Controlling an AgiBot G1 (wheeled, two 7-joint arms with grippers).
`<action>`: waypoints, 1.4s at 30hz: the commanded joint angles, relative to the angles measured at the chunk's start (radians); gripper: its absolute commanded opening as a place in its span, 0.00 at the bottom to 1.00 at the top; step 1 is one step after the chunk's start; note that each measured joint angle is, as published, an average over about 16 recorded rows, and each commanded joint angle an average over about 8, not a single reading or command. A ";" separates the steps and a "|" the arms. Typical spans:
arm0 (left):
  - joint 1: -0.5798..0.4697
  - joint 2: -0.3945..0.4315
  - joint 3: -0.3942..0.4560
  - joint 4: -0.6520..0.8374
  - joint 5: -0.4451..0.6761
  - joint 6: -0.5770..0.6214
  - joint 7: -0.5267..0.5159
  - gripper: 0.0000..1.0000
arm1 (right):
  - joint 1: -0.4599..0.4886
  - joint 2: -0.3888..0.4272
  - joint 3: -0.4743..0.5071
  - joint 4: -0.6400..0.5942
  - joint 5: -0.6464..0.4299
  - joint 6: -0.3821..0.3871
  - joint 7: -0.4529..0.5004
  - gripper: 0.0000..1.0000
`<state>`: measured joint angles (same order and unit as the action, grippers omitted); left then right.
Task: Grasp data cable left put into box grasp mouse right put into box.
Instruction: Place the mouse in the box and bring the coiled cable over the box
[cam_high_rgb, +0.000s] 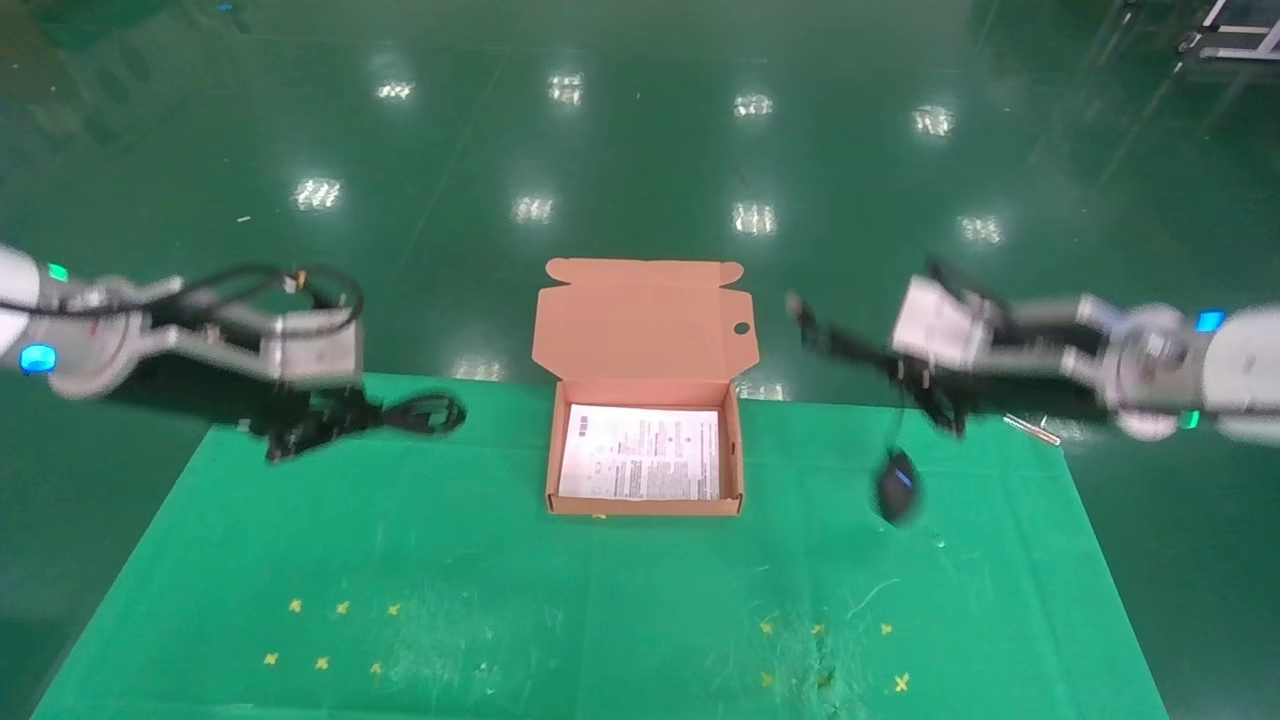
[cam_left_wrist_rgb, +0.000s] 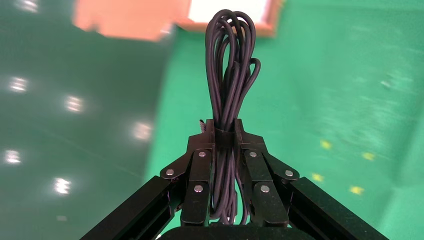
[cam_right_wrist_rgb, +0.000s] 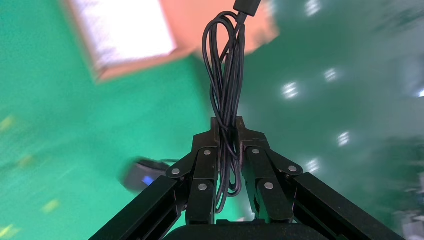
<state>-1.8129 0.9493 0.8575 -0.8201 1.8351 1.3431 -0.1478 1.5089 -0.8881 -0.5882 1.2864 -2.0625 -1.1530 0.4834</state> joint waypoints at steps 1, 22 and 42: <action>-0.016 -0.013 -0.006 -0.071 0.009 -0.009 -0.040 0.00 | 0.029 -0.002 0.015 0.022 -0.002 0.012 0.011 0.00; -0.180 0.109 -0.049 -0.050 0.059 -0.154 -0.054 0.00 | 0.291 -0.300 0.039 -0.288 0.098 0.189 -0.213 0.00; -0.151 0.022 -0.006 -0.146 0.132 -0.060 -0.147 0.00 | 0.247 -0.387 -0.002 -0.403 0.079 0.214 -0.249 0.00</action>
<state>-1.9632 0.9761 0.8478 -0.9628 1.9615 1.2755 -0.2915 1.7551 -1.2759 -0.5900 0.8865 -1.9799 -0.9399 0.2346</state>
